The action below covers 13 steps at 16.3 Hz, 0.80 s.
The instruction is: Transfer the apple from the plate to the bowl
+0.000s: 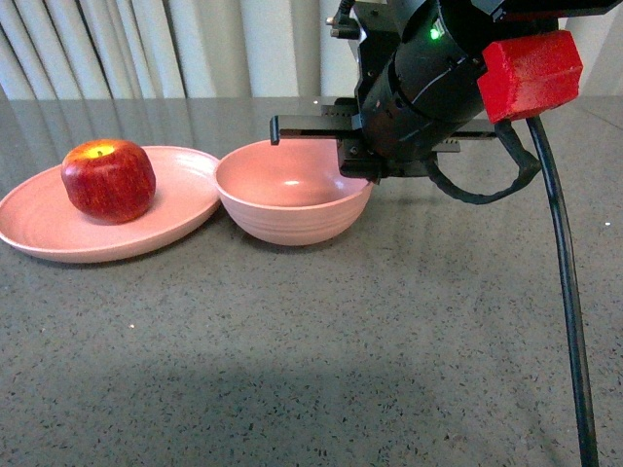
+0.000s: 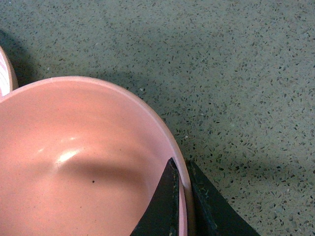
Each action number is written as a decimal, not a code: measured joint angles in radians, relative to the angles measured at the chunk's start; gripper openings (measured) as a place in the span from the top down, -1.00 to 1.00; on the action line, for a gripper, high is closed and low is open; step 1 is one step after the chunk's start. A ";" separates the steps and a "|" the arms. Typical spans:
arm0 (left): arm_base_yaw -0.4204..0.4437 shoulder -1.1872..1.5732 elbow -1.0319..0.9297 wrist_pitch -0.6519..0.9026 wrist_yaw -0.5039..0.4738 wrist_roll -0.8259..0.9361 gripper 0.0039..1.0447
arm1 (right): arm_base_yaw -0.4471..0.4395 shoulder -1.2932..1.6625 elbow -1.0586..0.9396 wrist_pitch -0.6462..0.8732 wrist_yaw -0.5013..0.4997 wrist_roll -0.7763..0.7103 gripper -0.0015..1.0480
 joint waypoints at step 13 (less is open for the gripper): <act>0.000 0.000 0.000 0.000 0.000 0.000 -0.88 | -0.037 -0.363 -0.217 0.156 -0.130 0.042 -0.90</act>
